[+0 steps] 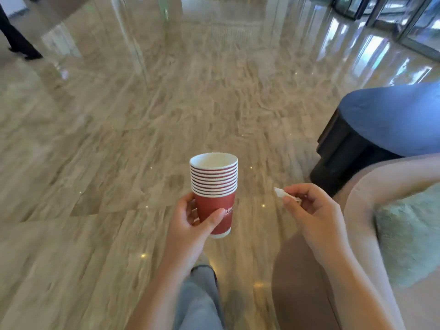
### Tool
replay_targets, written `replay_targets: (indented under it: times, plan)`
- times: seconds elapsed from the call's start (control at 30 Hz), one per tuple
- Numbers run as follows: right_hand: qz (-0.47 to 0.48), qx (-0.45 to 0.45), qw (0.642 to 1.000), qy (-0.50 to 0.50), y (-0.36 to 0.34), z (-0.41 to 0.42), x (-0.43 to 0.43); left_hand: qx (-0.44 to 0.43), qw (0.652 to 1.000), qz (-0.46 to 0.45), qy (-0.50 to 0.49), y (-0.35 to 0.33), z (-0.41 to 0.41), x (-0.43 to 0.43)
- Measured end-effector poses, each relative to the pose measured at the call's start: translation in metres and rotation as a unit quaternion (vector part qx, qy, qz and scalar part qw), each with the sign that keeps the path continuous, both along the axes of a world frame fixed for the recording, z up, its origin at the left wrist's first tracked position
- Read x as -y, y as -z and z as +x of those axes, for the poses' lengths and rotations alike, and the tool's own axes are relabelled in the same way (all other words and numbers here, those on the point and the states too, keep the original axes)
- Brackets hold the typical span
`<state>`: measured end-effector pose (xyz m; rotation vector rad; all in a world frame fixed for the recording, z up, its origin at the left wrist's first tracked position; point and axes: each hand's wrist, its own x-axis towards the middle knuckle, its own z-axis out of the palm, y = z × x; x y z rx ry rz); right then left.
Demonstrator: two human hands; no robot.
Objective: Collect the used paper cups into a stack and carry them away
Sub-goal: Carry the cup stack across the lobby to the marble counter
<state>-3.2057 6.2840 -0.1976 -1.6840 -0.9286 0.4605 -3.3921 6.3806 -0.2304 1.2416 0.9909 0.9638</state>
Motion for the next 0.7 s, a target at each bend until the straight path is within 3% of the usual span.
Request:
replay_targets:
  times: [0.33,0.7]
  plan:
    - [0.04,-0.018,0.999,0.0,-0.031,0.042,-0.284,0.001,1.0,0.022,0.006,-0.013,0.049,-0.292]
    - [0.002,-0.077,0.995,0.064,0.009,0.162,-0.491,-0.009,0.999,-0.008,0.032,0.015,0.169,-0.511]
